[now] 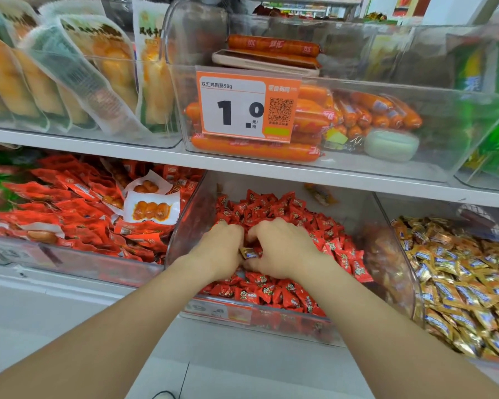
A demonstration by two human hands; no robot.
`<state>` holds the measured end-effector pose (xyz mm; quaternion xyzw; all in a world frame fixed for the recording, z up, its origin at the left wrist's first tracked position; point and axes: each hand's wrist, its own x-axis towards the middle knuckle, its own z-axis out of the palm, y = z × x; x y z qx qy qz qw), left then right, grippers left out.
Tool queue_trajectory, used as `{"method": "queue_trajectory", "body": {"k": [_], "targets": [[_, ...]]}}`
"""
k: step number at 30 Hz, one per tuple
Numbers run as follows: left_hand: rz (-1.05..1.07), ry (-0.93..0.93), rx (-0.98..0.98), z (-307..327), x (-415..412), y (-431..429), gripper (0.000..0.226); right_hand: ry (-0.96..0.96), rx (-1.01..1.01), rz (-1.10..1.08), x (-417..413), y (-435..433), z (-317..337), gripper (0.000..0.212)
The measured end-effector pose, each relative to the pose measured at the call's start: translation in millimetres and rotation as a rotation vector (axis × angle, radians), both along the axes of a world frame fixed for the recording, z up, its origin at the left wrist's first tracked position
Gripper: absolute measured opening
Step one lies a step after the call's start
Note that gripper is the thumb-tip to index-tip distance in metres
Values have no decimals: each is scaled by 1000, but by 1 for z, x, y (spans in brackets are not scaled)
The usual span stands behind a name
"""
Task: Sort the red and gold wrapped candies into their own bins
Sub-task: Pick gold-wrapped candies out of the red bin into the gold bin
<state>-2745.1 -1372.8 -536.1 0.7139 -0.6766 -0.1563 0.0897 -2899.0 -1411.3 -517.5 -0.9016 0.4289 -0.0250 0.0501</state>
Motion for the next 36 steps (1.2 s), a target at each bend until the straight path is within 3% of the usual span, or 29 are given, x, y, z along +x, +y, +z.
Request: {"method": "queue_trajectory", "body": {"k": [5, 12, 16, 18, 21, 26, 29, 32, 36], "targets": [[77, 51, -10, 6, 4, -1, 11, -81, 101, 33, 0, -5, 6, 25], [76, 11, -32, 12, -3, 1, 11, -258, 87, -107, -36, -16, 20, 41], [-3, -113, 22, 5, -4, -4, 34, -347, 107, -124, -52, -17, 13, 26], [-2, -104, 29, 6, -5, -7, 34, -375, 85, -147, -57, -16, 14, 31], [7, -50, 50, 8, -8, -8, 28, -403, 40, -201, -62, -15, 18, 22], [-14, -59, 89, 2, -10, -9, 14, -368, 55, -268, -63, -11, 21, 24], [-40, -123, 170, 3, -7, -6, 44, -339, 14, -268, -59, -11, 24, 34], [-24, -106, 210, 11, -7, -3, 40, -281, -49, -103, -45, -6, 30, 34], [25, 102, 115, 15, -5, 1, 30, 65, -92, 70, -24, -11, 14, 37]]}}
